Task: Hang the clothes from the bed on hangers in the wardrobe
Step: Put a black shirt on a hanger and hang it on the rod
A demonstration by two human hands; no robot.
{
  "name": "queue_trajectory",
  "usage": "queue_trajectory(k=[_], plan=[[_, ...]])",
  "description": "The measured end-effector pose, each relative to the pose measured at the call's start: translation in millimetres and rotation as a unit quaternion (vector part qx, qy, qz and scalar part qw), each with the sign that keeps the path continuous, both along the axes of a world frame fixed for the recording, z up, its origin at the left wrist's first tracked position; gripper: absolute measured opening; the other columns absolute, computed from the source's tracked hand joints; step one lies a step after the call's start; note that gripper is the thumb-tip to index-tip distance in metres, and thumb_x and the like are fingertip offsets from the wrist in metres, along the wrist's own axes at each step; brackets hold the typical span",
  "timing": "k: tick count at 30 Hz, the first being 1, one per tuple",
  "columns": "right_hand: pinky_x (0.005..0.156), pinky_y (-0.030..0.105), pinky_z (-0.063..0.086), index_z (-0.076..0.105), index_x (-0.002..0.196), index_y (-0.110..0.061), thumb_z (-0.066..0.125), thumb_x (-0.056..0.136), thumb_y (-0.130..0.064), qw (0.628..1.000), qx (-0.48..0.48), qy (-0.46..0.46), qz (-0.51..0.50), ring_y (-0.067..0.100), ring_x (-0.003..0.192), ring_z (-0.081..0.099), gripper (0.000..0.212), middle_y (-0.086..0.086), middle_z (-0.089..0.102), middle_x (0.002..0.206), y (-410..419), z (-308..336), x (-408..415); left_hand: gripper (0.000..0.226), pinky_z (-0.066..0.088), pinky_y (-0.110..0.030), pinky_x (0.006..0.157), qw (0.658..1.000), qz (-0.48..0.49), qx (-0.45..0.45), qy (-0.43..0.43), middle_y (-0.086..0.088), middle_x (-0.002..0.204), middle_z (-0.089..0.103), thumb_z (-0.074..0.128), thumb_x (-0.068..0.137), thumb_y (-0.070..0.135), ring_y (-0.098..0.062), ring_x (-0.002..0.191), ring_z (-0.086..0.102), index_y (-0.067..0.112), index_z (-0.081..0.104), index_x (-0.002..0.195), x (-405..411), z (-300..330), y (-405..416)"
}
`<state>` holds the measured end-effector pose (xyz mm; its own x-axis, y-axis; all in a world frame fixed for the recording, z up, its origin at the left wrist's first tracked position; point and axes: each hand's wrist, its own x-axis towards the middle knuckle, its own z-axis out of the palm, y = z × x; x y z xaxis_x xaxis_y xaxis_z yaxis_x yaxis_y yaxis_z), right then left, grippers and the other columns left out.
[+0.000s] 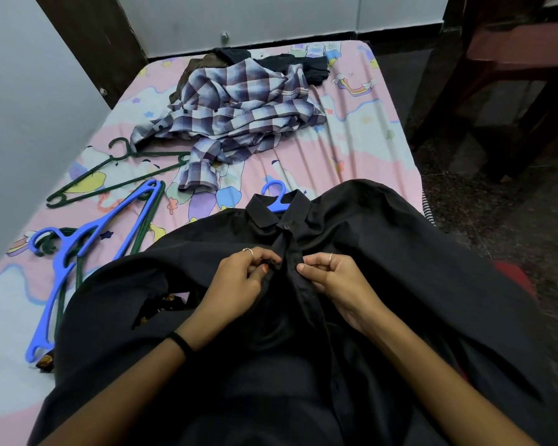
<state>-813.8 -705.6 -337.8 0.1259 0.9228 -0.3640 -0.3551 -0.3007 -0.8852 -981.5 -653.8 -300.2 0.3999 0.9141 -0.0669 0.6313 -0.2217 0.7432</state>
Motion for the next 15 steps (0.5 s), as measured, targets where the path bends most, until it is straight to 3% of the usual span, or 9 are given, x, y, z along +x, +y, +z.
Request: queue_trajectory(k=[2,6,11,15], plan=[[0.075,0.024,0.053,0.070,0.094,0.000,0.067,0.086,-0.004,1.000,0.001,-0.006,0.006,0.017,0.079,0.065,0.009,0.014,0.070,0.087,0,0,0,0.028,0.044,-0.007,0.078,1.000,0.010,-0.020,-0.006,0.011,0.092,0.071,0.056,0.090,0.002,0.000,0.082,0.063,0.025,0.070,0.096,1,1,-1],[0.073,0.022,0.054,0.069,0.091,0.000,0.066,0.086,-0.003,0.999,0.014,-0.014,0.025,0.013,0.076,0.066,0.006,0.008,0.070,0.081,-1,2,-1,0.021,0.041,-0.006,0.069,0.998,0.017,-0.054,-0.019,0.022,0.060,0.061,0.060,0.089,0.007,0.006,0.063,0.056,0.024,0.071,0.096,5,2,-6],[0.057,0.012,0.045,0.066,0.076,-0.012,0.062,0.089,-0.001,0.998,0.031,-0.042,0.046,0.000,0.057,0.057,0.017,-0.009,0.064,0.061,-4,7,-2,0.008,0.052,-0.021,0.080,0.994,0.037,-0.078,-0.070,0.007,0.081,0.073,0.065,0.089,0.024,-0.003,0.081,0.068,0.029,0.071,0.092,8,-1,-11],[0.060,0.014,0.042,0.065,0.075,-0.015,0.066,0.087,-0.006,0.995,0.036,-0.081,0.050,0.003,0.061,0.050,0.015,-0.006,0.058,0.063,-4,8,-4,0.012,0.054,-0.026,0.083,0.997,0.032,-0.055,-0.052,0.007,0.086,0.071,0.066,0.088,0.017,-0.002,0.081,0.067,0.028,0.070,0.090,8,-5,-13]])
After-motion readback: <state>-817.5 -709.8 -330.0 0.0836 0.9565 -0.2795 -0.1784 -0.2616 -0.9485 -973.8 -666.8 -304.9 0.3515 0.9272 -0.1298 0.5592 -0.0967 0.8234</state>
